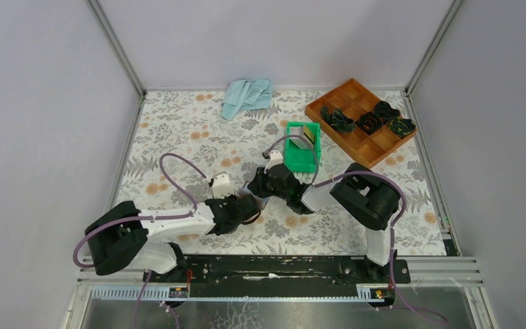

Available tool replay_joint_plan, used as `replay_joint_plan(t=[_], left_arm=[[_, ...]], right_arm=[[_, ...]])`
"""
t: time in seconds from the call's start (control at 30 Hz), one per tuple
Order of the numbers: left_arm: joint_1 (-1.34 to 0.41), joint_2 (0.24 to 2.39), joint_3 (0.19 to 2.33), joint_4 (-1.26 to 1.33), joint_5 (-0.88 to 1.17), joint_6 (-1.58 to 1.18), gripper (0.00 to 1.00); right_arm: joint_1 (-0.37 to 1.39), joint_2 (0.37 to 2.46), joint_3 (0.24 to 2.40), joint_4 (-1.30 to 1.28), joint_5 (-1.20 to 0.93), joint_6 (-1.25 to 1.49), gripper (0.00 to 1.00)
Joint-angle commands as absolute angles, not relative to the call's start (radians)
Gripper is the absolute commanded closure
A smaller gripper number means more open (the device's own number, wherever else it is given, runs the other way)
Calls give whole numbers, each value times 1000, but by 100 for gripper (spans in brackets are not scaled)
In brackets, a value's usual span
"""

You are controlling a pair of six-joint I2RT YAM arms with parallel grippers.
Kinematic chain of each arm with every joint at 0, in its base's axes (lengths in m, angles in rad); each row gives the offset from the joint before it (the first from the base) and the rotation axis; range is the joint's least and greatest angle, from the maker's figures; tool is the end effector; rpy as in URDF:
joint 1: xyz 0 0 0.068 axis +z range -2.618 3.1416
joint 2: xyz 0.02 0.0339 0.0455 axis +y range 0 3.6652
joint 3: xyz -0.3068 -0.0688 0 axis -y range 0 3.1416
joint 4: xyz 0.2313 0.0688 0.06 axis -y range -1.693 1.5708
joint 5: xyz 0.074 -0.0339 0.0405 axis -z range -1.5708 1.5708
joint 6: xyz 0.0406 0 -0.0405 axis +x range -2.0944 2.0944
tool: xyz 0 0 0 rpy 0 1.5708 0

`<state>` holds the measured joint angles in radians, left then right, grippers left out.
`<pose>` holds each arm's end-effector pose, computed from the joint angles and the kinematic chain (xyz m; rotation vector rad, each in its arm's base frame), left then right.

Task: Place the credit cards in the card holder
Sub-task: Open the card holder at the center of the board.

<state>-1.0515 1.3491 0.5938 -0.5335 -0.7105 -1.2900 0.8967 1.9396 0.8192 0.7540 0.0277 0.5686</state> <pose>0.1179 -0.1529 0.1973 -0.4081 2.3514 0.0328 0.2457 0.3058 0.1765 -0.3166 2.0328 0.9246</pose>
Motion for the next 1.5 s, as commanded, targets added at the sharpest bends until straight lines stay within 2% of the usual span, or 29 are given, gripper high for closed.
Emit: replay_joint_plan(t=[0.0, 0.37, 0.87, 1.13, 1.47], left_arm=[[-988, 1365, 617, -398, -717, -1201, 75], [-915, 1464, 643, -249, -612, -1129, 75], [-834, 1544, 663, -167, -579, -1048, 75], [-812, 1378, 645, -283, -620, -1034, 74], [-811, 1207, 772, -451, -640, -978, 74]], right_arm=[[894, 1932, 765, 629, 112, 575, 73], [933, 1891, 725, 635, 169, 587, 73], [967, 1847, 671, 643, 252, 611, 73], [976, 1836, 688, 623, 288, 584, 73], [987, 1830, 690, 633, 312, 554, 73]])
